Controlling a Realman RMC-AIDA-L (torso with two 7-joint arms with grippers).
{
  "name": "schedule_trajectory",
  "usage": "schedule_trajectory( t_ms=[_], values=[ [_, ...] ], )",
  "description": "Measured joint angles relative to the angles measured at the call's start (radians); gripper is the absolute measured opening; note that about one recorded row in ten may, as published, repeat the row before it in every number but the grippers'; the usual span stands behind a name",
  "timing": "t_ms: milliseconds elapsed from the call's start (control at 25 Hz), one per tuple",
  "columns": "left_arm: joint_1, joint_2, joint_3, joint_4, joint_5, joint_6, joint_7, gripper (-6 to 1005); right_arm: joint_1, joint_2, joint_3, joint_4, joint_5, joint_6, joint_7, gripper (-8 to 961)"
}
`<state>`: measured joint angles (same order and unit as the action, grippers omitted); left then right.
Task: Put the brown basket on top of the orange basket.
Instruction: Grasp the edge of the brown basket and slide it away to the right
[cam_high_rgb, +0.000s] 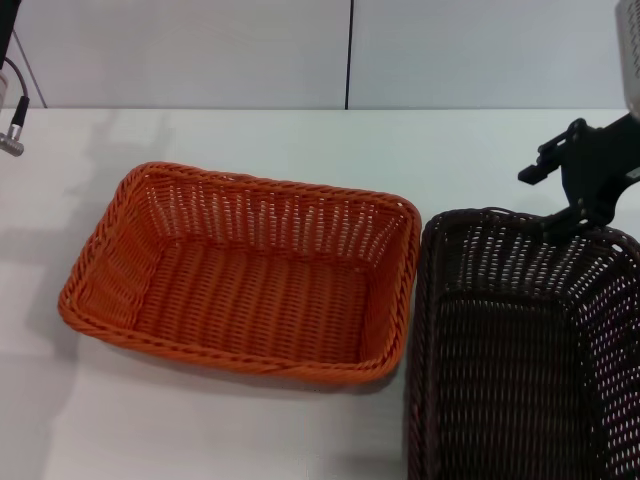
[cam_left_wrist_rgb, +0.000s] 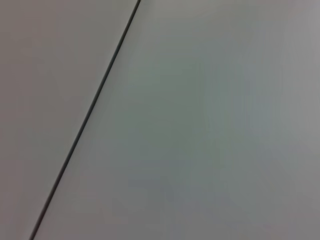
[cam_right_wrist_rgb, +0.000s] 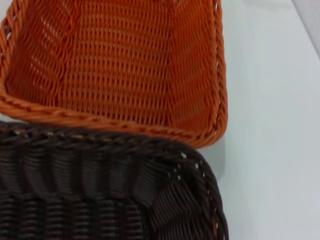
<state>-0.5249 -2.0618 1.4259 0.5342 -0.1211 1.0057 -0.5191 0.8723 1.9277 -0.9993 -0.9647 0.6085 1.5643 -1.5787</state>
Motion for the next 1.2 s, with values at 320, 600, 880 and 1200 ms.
schedule_trajectory(
  t_ms=[320,600,880,1200],
  values=[
    [-0.023,-0.001,-0.003,-0.017,0.001,-0.023,0.007,828,0.011,0.052,-0.003,0.086,-0.113,-0.104,-0.020,658],
    [-0.023,0.000,-0.007,-0.018,0.002,-0.027,0.007,828,0.001,0.060,-0.008,0.121,-0.118,-0.170,-0.029,657],
    [-0.020,0.003,-0.017,-0.029,0.002,-0.027,0.007,827,-0.014,0.060,0.000,0.099,-0.108,-0.127,-0.037,529],
    [-0.013,0.004,-0.019,-0.041,0.007,-0.025,0.006,827,-0.010,0.037,0.099,0.087,-0.097,0.069,-0.086,337]
  ],
)
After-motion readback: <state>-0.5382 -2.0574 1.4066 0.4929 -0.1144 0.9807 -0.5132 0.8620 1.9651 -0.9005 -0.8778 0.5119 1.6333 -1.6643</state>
